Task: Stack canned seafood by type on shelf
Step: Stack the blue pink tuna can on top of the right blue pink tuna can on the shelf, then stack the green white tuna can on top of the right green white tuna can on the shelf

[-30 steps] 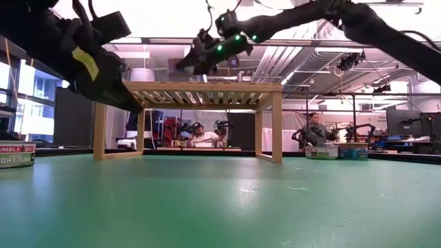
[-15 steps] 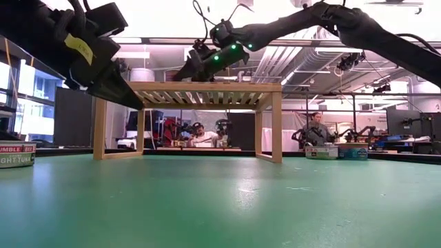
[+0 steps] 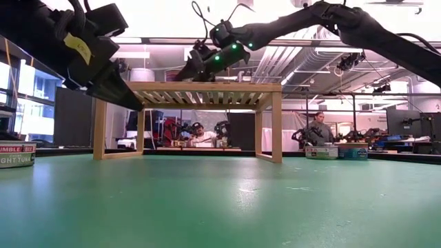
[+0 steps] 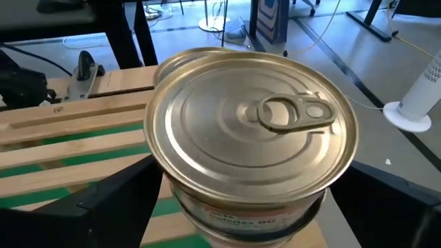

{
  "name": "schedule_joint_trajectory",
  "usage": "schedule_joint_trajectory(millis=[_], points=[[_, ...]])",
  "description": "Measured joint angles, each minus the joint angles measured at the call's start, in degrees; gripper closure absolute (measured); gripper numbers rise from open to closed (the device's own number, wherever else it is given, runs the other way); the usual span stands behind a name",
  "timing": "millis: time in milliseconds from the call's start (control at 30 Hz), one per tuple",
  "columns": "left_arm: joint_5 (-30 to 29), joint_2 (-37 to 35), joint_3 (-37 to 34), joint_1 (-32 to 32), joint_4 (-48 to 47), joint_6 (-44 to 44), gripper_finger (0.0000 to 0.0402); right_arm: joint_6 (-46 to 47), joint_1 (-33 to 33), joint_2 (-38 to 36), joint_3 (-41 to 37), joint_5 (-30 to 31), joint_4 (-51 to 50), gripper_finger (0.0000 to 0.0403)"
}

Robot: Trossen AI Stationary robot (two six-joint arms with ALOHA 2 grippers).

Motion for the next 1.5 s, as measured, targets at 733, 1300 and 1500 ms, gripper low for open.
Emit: schedule_joint_trajectory(millis=[733, 1300, 1500], points=[[0.29, 0.04, 0.00, 0.00, 1.31, -0.02, 0.0401, -2.19, -0.49, -1.66, 2.22, 4.74, -9.05, 0.0004], [0.24, 0.04, 0.00, 0.00, 2.45, -1.01, 0.0401, -6.96, -0.84, -9.79, 2.22, 10.93, -25.80, 0.0004], [0.25, 0.04, 0.00, -0.16, 2.98, -1.44, 0.0401, -8.39, 1.22, -12.61, 2.22, 12.15, -38.27, 0.0004]])
